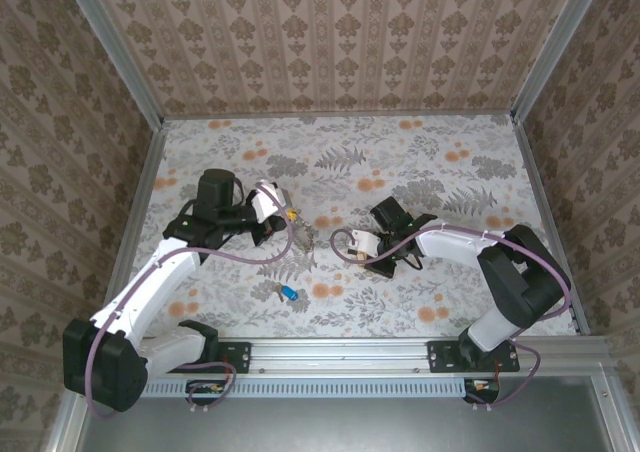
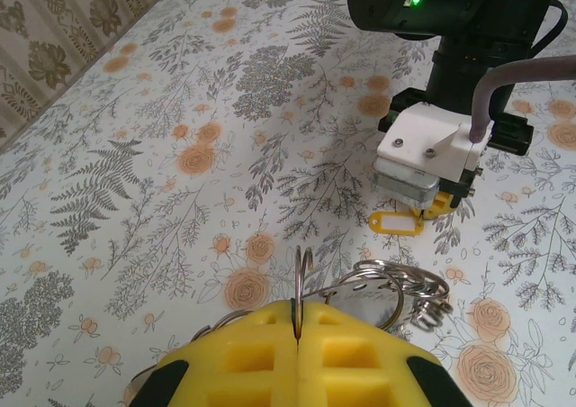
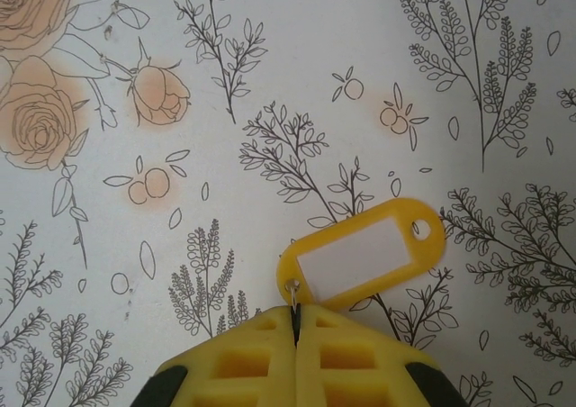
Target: Put the keys on the keyring
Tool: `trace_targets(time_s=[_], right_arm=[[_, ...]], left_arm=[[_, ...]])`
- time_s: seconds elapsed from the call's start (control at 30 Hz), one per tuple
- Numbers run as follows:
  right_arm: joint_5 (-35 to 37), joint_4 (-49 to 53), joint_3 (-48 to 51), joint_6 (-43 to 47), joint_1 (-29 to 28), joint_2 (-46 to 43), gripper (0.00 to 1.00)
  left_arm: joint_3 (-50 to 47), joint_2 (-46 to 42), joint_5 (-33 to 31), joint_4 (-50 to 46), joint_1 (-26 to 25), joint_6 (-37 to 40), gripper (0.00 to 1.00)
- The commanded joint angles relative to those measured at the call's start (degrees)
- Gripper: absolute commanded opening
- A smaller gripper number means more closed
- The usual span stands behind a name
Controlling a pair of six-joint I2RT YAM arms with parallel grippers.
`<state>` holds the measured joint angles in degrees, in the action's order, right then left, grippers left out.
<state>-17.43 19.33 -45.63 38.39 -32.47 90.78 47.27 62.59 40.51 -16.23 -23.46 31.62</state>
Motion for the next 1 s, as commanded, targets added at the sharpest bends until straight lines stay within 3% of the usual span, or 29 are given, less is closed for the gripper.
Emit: trace_targets(time_s=[0.0,0.27,0.43,0.73,0.97], right_arm=[[-3.76,0.80,0.01,0.20,0.03,-2.48,0.00],[-6.50,-5.27,1.24,-4.95,1.36,-15.32,0.00],[-10.51,-19.23,4.09,-17.61,0.89,-20.16,0.00],[-10.52,-31.63,4.98,-28.80,-1.25,-22.19,0.00],[-12.05,-33.25,4.41,-31.80,-1.80,-22.88,0.00]], left_arm=[[-0.59,-0.57,3.30,1.86,0.47,0.28,0.00],[-4.76,-2.29,1.59,12.68,-4.21,-0.96,0.00],[-7.62,-1.82,0.05,22.52,-7.21,-2.93,0.00],[-5.61,1.44,-3.25,21.40,-10.31,-2.96,0.00],[-5.15,2.75,-7.61,21.85,-11.82,-4.28,0.00]])
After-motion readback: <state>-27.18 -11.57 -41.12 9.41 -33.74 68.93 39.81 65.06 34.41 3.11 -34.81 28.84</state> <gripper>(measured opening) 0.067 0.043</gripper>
